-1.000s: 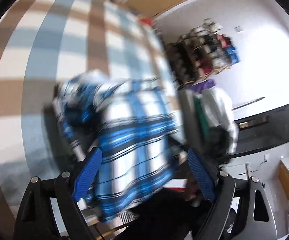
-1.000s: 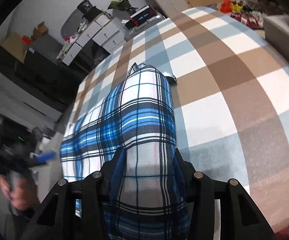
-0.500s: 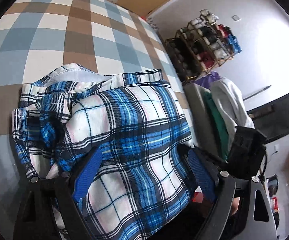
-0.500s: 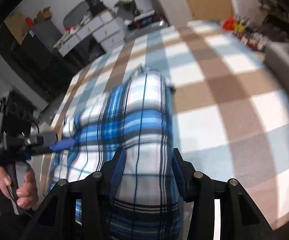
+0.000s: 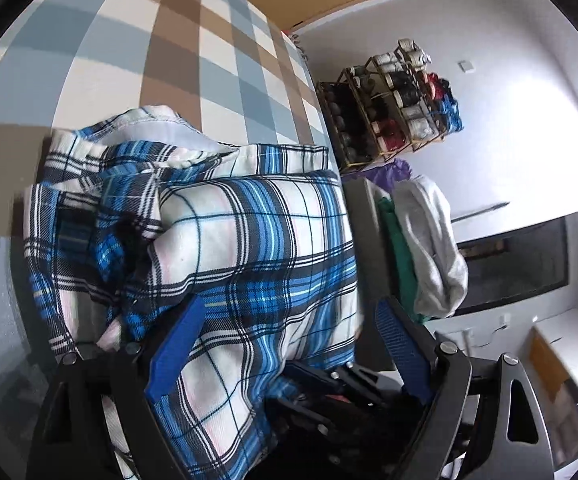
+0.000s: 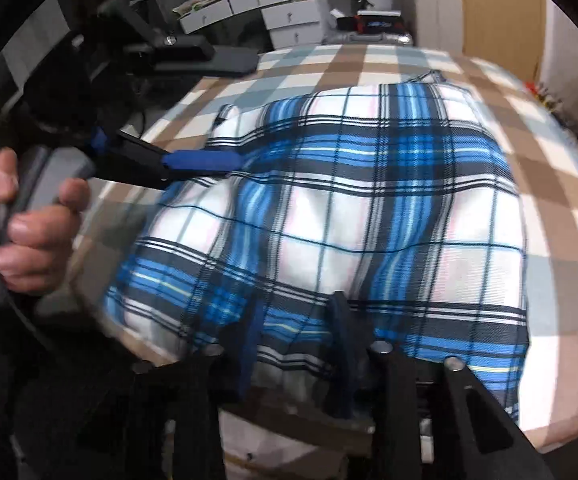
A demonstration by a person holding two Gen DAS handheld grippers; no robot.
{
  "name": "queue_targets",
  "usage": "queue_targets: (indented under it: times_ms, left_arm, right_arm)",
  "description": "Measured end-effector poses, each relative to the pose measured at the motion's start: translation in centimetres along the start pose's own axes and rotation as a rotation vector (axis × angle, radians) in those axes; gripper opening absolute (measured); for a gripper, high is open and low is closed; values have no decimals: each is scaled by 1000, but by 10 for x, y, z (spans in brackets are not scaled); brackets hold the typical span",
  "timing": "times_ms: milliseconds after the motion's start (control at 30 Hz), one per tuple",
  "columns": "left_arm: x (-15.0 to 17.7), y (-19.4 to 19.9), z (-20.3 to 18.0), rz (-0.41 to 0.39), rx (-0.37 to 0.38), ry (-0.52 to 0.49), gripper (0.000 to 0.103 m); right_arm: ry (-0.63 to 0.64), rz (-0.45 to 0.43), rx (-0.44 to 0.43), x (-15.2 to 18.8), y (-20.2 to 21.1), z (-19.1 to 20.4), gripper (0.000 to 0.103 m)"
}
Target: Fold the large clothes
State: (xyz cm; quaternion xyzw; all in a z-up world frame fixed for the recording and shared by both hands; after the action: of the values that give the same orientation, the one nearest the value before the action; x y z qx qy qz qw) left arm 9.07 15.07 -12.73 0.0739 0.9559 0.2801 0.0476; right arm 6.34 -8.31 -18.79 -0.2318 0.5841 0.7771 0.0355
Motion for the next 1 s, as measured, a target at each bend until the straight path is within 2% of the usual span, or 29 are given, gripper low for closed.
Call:
queue_targets:
  times_ms: [100, 167, 200, 267, 367, 467, 500, 567, 633, 767, 900, 933, 967, 1000]
  left_arm:
    - [-1, 3, 3, 9, 34, 13, 85]
    - [-1, 4, 3, 13, 45, 16, 85]
    - [-1, 5, 3, 16, 49, 19, 85]
    - [-1, 6, 4, 19, 58, 24, 85]
    - [-1, 6, 6, 22, 75, 34, 85]
    - [-1, 7, 7, 26, 86, 43, 85]
    - [0, 8, 9, 24, 88, 42, 85]
    - [0, 10, 10, 28, 95, 49, 85]
    - [-1, 10, 10, 34, 102, 51, 85]
    - [-3, 10, 10, 41, 107, 64, 85]
    - [-3, 11, 12, 43, 102, 63, 85]
    - [-2, 11, 12, 42, 101, 62, 85]
    - [-2, 11, 11, 40, 101, 60, 85]
    - [-2, 11, 11, 41, 98, 57, 85]
  right_arm:
    - [-27, 7, 3, -3, 8, 2, 31]
    - [-48, -29, -62, -2, 24, 5, 28]
    - [-40, -46, -96, -2, 31, 7, 24]
    - [5, -83, -135, 0, 41, 24, 24]
    - [26, -7, -193, -4, 17, 43, 24]
    - [-37, 79, -186, -9, -25, 36, 18]
    - [-64, 24, -203, -8, -25, 29, 11]
    - [-118, 53, -254, -13, -30, 18, 9]
    - [-113, 59, -244, -14, -26, 20, 11]
    - [-23, -26, -271, -18, -7, 35, 14]
    - [-9, 43, -253, -20, -38, 46, 14]
    - [-15, 48, -254, -20, -48, 46, 9]
    - [-23, 5, -264, -21, -52, 43, 8]
    - [-39, 8, -274, -19, -54, 40, 5]
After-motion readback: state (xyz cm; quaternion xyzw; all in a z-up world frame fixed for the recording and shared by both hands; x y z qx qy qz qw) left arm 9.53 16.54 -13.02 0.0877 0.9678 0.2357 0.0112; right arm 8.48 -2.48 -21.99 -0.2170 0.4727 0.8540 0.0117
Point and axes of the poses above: each gripper's, at about its wrist camera, not at the fingertips, and y roughly against the way its jaws point, z to its left, x to its underside, the point moved 1 cm from there along -y, roughly the way its jaws point, and after that the axes turned 12 degrees about z, right-handed, at the moved point
